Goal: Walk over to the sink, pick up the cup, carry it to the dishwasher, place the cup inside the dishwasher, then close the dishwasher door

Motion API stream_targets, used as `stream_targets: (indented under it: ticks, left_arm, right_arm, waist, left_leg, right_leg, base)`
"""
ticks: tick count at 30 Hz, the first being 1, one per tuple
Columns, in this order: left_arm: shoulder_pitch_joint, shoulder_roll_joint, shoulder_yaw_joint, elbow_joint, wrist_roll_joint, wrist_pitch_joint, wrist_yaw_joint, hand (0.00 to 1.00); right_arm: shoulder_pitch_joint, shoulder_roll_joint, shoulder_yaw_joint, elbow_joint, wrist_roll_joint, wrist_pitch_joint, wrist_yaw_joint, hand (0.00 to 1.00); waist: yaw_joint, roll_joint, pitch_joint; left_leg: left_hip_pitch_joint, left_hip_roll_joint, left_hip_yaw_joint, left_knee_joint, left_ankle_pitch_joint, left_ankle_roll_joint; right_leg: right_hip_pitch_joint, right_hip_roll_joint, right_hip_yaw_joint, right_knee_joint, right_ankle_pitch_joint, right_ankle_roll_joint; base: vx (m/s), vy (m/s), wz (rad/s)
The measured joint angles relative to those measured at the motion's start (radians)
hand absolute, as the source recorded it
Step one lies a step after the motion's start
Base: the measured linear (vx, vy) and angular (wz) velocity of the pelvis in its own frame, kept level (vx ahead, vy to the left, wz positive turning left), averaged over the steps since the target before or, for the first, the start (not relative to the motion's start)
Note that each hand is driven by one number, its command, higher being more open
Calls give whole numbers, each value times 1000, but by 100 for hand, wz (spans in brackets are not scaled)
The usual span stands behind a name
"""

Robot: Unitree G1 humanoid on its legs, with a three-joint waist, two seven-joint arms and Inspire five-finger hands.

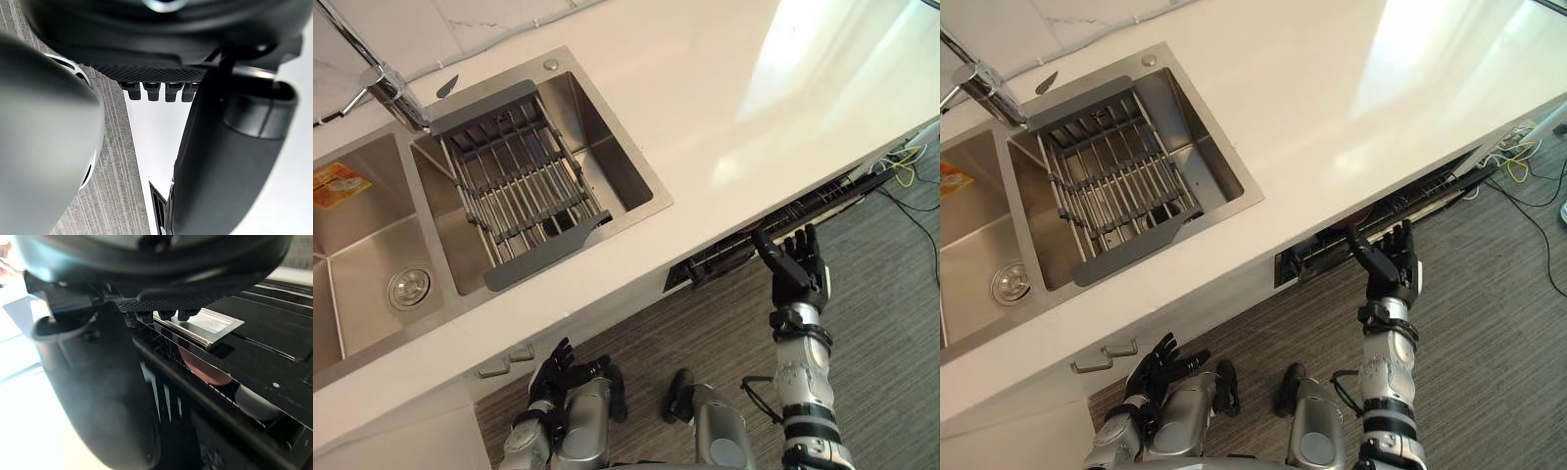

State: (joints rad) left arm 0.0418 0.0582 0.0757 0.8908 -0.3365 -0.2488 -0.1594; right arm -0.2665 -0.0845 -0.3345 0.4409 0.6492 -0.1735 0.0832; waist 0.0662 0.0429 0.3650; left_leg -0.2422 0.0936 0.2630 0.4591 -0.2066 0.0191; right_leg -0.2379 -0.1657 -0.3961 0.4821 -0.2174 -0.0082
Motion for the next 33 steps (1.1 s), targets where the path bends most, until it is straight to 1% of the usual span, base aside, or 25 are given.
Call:
stream_targets:
  ticks: [4, 6, 9, 12, 17, 19, 22, 24, 25, 28, 29, 31, 32, 33]
  left_arm:
    - [0, -3, 16, 21, -1, -2, -1, 100]
    - [0, -3, 16, 30, -1, -3, -1, 100]
    - [0, -3, 16, 35, -1, -11, -1, 100]
    - [-1, -3, 18, 38, -1, -12, -1, 100]
    - [-5, -6, 34, 45, -1, -12, -2, 100]
    - [-5, -6, 35, 45, -1, -12, -2, 100]
    - [-5, -6, 34, 54, 1, -12, -3, 100]
    - [-4, -5, 34, 58, 3, -11, -2, 100]
    - [-3, -5, 35, 60, 4, -11, -2, 100]
    - [15, -8, 34, 67, 9, -9, -2, 100]
    - [25, -9, 33, 71, 20, -9, -2, 100]
    - [40, -11, 33, 80, 23, -8, -2, 100]
    - [50, -10, 33, 85, 24, -8, -1, 100]
    - [52, -8, 33, 87, 24, -8, 0, 100]
  right_arm:
    - [-47, -20, 25, 49, 39, 38, 6, 100]
    - [-56, -23, 39, 73, 80, 71, 6, 100]
    - [-91, -26, 40, 127, 114, 83, 6, 100]
    - [-109, -27, 40, 143, 111, 90, 3, 100]
    - [-143, -51, 42, 143, 43, 110, -23, 100]
    - [-152, -77, 59, 143, 2, 126, -33, 100]
    - [-155, -99, 79, 134, -48, 143, -43, 100]
    - [-147, -101, 88, 124, -81, 154, -48, 100]
    - [-122, -102, 100, 99, -92, 158, -50, 100]
    - [-34, -105, 143, 48, -125, 159, -49, 100]
    - [11, -104, 156, 34, -145, 159, -42, 100]
    - [103, -97, 188, 18, -202, 152, -28, 100]
    - [170, -84, 204, 16, -244, 141, -6, 100]
    - [194, -79, 212, 16, -268, 135, -1, 100]
  waist:
    - [4, 0, 0]
    - [5, 0, 0]
    - [5, 0, 0]
    - [5, 2, -1]
    - [10, 3, -2]
    - [14, 3, -2]
    - [15, 3, -7]
    - [15, 1, -12]
    - [15, 1, -19]
    - [18, 0, -68]
    - [18, 0, -83]
    - [16, -4, -117]
    - [12, -10, -140]
    - [10, -14, -146]
  left_leg:
    - [6, -1, -7, -6, 6, -1]
    - [7, -2, -10, -15, 15, -3]
    - [12, -1, -15, -39, 34, -8]
    - [19, 4, -19, -60, 48, -11]
    - [24, 16, -23, -97, 72, -18]
    - [32, 28, -26, -116, 83, -24]
    - [60, 36, -26, -147, 98, -35]
    - [76, 41, -26, -164, 103, -42]
    - [85, 44, -27, -176, 107, -49]
    - [95, 40, -28, -208, 121, -64]
    - [119, 33, -29, -227, 124, -67]
    - [153, 21, -29, -263, 129, -70]
    - [170, 7, -29, -287, 132, -67]
    - [176, 4, -28, -295, 133, -66]
  right_leg:
    - [11, 0, -8, -10, 0, 0]
    - [12, 1, -12, -14, 2, -3]
    - [17, 9, -18, -33, 12, -12]
    - [29, 23, -26, -59, 24, -22]
    - [35, 48, -38, -104, 43, -35]
    - [52, 70, -45, -146, 53, -33]
    - [84, 85, -67, -189, 62, -29]
    - [103, 100, -66, -216, 72, -36]
    - [116, 109, -66, -237, 87, -46]
    - [126, 116, -67, -257, 92, -46]
    - [145, 116, -67, -268, 93, -46]
    - [177, 117, -66, -299, 99, -34]
    - [192, 116, -63, -321, 105, -24]
    - [196, 114, -62, -328, 107, -21]
  base:
    - [-14, -3, 5]
    - [-14, -22, 4]
    - [-20, -38, 4]
    - [-25, -53, 2]
    - [-38, -59, 0]
    - [-31, -64, 0]
    - [6, -58, -3]
    - [36, -64, -3]
    - [46, -59, -2]
    - [97, -20, 2]
    - [133, 15, 4]
    - [147, 64, 4]
    - [109, 74, 2]
    - [113, 92, 0]
